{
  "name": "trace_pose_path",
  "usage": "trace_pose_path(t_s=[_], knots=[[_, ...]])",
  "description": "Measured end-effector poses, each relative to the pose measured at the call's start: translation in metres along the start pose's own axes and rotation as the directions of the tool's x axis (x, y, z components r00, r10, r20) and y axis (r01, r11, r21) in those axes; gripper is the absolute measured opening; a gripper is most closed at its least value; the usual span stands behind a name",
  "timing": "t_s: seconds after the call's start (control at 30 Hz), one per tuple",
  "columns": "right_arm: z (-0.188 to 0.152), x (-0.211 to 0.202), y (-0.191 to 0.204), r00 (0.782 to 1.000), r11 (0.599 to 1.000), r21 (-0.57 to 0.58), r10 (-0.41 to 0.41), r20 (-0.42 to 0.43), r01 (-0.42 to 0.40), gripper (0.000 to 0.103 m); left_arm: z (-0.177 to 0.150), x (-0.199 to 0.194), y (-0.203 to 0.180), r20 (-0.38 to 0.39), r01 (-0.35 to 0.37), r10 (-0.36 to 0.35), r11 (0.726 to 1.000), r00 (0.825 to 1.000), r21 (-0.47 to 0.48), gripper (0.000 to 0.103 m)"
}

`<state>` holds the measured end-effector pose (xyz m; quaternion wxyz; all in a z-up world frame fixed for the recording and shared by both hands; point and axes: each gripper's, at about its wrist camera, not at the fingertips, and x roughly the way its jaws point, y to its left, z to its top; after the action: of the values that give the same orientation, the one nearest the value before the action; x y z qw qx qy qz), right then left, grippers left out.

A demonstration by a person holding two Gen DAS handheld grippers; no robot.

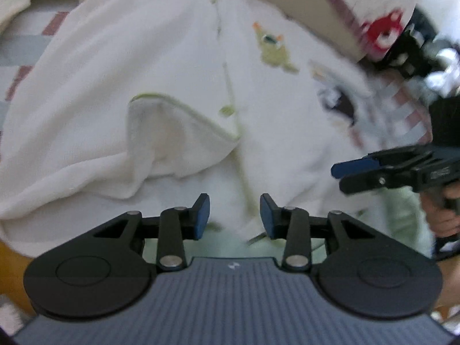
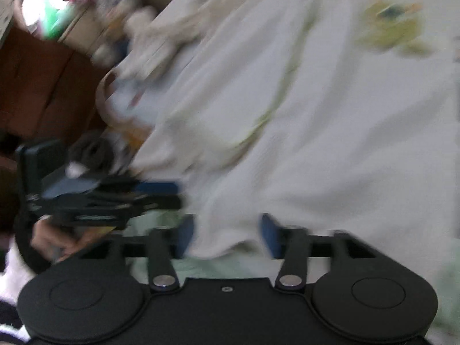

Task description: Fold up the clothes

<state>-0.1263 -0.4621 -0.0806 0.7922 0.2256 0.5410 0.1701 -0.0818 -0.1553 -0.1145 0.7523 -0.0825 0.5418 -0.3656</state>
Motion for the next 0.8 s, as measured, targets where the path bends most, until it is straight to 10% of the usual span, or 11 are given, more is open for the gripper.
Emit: trace_pose_path(t_s=[0.3,0.47,0.53,0.57,0.6,0.8], knots=[[-0.023,-0.045,-0.06,0.949,0.935,0.17,-0.313,-0.019,0.312,0.062,0.01,0.057,-0.033,-0.105,-0.05,0.061,0.993,0.993,0.105,0.041],[-0.041,-0.037,-0.066,0.943,0.921,0.206,-0.322,-0.08,0.332,0.062,0.005,0.059,-0.031,-0.103,-0.057,0.068,0.993,0.992,0.102,0.044],[-0.046,-0.036,-0.06,0.952,0.937,0.166,-0.303,-0.045,0.306,0.062,0.003,0.058,-0.031,-0.096,-0.054,0.066,0.991,0.993,0.12,0.027],[-0.048,-0.036,-0.057,0.956,0.947,0.136,-0.292,-0.018,0.292,0.056,0.003,0.057,-0.034,-0.091,-0.058,0.072,0.988,0.993,0.143,0.007],[-0.05,-0.036,-0.053,0.96,0.955,0.105,-0.28,0.009,0.278,0.007,0.003,0.056,-0.037,-0.085,-0.062,0.077,0.984,0.993,0.165,0.007],[-0.053,-0.092,-0.029,0.985,0.993,-0.031,-0.107,0.135,0.112,0.003,0.006,0.021,-0.04,-0.041,-0.068,0.075,0.985,0.996,0.156,0.008]])
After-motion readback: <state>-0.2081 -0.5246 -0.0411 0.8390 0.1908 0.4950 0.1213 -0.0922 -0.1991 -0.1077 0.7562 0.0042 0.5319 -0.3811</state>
